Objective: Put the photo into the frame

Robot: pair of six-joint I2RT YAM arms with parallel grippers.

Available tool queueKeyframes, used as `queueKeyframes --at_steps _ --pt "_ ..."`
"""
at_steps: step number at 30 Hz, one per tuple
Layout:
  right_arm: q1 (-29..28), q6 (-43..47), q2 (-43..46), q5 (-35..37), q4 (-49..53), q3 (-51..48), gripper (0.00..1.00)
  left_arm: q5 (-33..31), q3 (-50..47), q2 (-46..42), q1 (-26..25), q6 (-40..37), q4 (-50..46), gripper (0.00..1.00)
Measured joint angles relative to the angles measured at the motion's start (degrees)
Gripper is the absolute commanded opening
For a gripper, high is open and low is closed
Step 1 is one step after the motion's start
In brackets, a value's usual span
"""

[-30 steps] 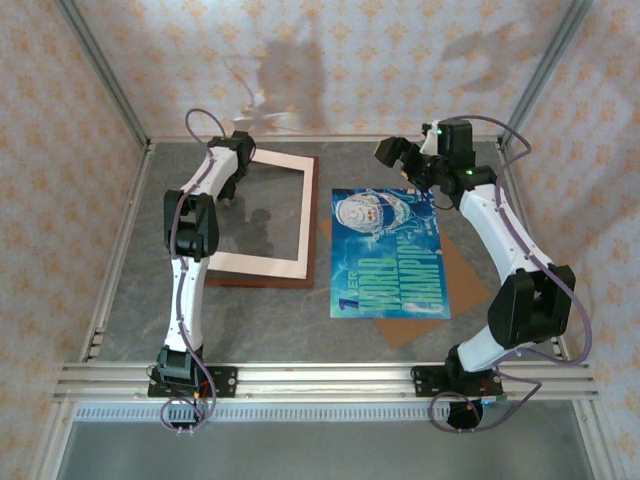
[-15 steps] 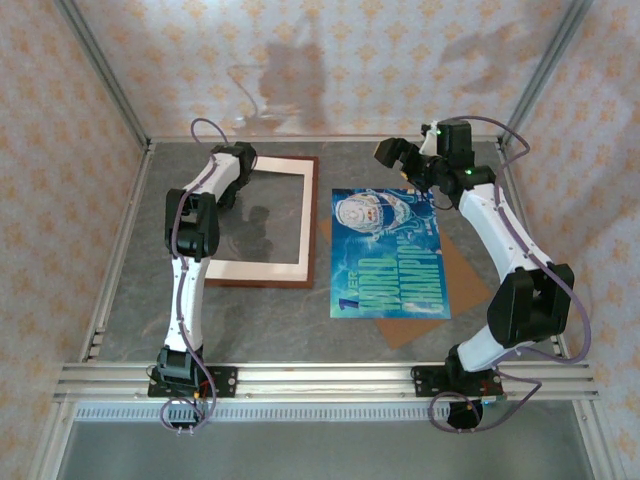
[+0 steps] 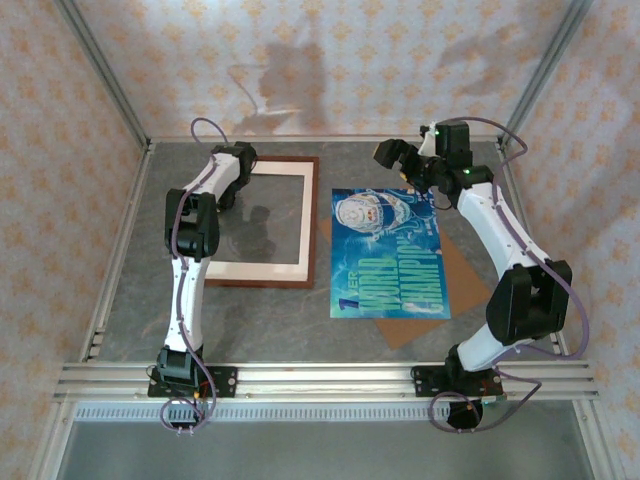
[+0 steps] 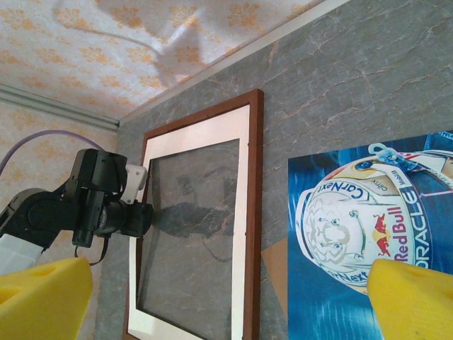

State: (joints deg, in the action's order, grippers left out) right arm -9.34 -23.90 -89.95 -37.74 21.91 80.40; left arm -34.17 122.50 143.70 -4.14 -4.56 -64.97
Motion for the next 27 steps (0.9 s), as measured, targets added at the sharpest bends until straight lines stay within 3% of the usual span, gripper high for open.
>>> queueKeyframes --at_steps 10,20,24,27 --pt "0.00 -0.02 -0.02 0.00 0.00 -0.66 0.99 2.86 -2.19 -3.56 -0.87 1.05 1.33 0.67" --pt "0.00 0.00 -0.66 0.50 0.02 -1.55 0.99 8.13 -7.23 -9.29 -1.25 2.78 4.11 0.69" --pt "-0.35 0.76 -0.66 4.48 0.20 -3.23 0.99 14.60 -16.24 -18.03 -1.31 5.81 9.57 0.72" --pt "-1.05 1.97 -0.76 9.66 1.14 -5.27 0.99 24.09 -28.09 -29.49 -2.16 10.23 18.97 0.78"
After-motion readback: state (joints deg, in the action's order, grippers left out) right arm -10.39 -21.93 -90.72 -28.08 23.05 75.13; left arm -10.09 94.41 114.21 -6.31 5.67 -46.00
